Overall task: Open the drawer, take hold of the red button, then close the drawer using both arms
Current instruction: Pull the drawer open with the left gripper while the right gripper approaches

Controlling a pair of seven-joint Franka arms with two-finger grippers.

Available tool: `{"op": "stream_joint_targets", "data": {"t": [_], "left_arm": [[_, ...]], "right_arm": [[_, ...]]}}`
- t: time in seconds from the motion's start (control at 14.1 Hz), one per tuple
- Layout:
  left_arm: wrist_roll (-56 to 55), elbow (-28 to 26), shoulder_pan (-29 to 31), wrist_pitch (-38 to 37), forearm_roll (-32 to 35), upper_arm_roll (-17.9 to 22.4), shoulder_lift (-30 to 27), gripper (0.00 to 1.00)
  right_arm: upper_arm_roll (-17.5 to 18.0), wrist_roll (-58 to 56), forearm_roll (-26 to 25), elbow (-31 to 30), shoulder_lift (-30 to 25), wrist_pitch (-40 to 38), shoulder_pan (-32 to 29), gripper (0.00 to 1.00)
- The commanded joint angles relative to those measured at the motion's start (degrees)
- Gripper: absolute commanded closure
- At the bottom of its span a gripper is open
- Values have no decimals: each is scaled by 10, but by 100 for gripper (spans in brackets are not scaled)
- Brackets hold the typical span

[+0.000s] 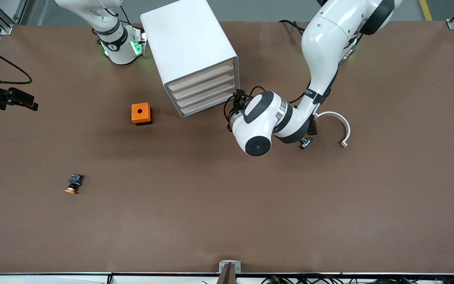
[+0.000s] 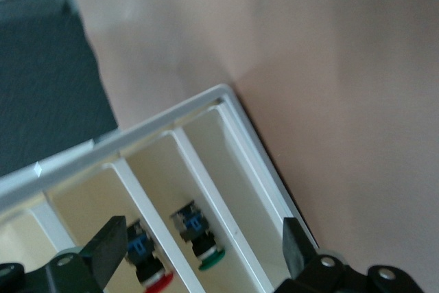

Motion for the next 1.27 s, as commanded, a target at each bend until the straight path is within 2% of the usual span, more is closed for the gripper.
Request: {"op": "stream_joint_targets", "data": {"t": [0.0, 0.14, 0.28, 0.35, 0.42, 0.57, 0.85, 1.2], "left_arm": [[-60, 19, 11, -27, -78, 2, 38, 0], [-86, 14, 20, -56, -127, 3, 56, 0], [-104, 6, 20, -73, -149, 4, 66, 1], [-109, 5, 20, -75, -157, 4, 67, 6], [-109, 1, 19, -88, -166, 3, 67, 18], [-109, -7, 14, -106, -175, 3, 67, 27], [-110, -45, 11, -111, -175, -7, 64, 44], [-107, -57, 0, -111, -177, -10, 66, 48]], "right_arm": [[4, -9, -22, 33, 42, -5, -7, 0], [8, 4, -51, 36, 46, -11, 2, 0], [9, 44, -40, 34, 45, -14, 12, 0], [10, 79, -32, 33, 44, -23, 22, 0], [10, 107, -16, 31, 43, -29, 30, 0], [10, 207, 30, 26, 40, -37, 44, 0], [10, 390, 40, 27, 37, -33, 135, 0], [10, 589, 57, 28, 41, 20, 238, 0]]}}
